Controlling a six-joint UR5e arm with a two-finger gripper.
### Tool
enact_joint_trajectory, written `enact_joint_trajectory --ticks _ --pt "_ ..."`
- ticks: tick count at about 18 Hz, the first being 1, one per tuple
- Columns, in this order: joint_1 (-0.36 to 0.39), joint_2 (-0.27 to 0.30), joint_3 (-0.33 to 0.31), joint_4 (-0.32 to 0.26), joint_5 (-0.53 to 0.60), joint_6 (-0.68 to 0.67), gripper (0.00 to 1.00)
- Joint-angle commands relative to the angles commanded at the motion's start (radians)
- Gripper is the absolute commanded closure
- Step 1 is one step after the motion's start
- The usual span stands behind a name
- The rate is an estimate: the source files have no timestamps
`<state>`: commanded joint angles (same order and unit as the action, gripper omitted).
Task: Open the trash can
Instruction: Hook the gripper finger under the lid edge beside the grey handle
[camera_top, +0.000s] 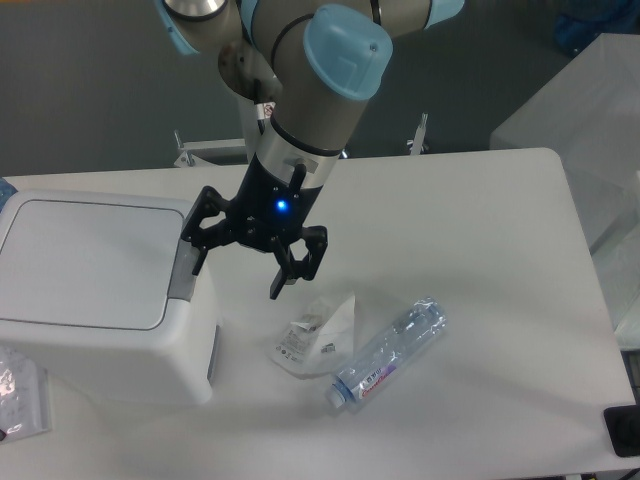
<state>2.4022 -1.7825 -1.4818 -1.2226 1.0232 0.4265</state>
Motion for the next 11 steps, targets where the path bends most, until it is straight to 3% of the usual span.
enact_joint_trajectory --ticks 11 --pt "-0.002 -0.005 -0.006 0.003 0.000 -0.002 0.00"
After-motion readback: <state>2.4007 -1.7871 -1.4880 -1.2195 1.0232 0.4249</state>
